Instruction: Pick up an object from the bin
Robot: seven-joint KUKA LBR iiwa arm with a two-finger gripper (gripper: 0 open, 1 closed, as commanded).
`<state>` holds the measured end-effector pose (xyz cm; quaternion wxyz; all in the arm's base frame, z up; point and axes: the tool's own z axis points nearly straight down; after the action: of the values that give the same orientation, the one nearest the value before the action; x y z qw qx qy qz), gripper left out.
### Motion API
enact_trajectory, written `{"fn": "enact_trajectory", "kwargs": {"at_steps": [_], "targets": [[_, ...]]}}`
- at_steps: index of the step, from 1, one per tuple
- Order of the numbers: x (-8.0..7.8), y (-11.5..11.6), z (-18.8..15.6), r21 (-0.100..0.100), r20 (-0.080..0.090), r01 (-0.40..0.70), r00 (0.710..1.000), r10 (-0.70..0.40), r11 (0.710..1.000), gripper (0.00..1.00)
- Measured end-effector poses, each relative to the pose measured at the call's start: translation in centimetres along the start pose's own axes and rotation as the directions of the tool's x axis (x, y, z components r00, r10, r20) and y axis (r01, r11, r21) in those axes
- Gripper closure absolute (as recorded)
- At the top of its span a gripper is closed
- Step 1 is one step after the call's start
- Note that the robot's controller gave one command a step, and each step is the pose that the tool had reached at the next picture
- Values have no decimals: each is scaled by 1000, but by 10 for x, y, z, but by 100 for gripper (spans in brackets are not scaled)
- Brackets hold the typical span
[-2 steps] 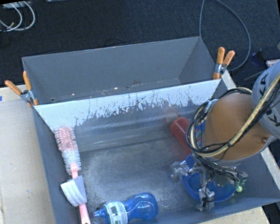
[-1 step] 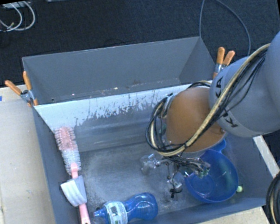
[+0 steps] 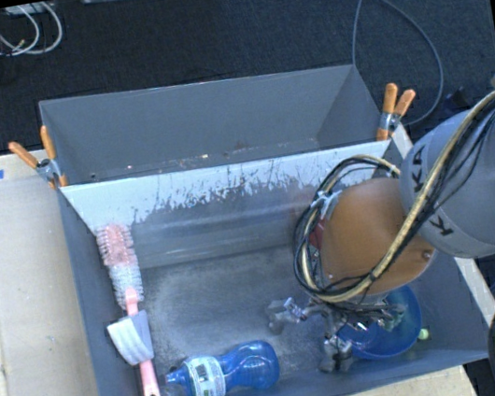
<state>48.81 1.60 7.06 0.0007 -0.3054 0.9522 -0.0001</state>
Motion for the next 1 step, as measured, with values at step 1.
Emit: {"fn": "enact_trajectory", "kwargs": {"at_steps": [1], "targets": [[-29, 42, -1, 3, 7, -40, 999, 40, 999, 0]]}}
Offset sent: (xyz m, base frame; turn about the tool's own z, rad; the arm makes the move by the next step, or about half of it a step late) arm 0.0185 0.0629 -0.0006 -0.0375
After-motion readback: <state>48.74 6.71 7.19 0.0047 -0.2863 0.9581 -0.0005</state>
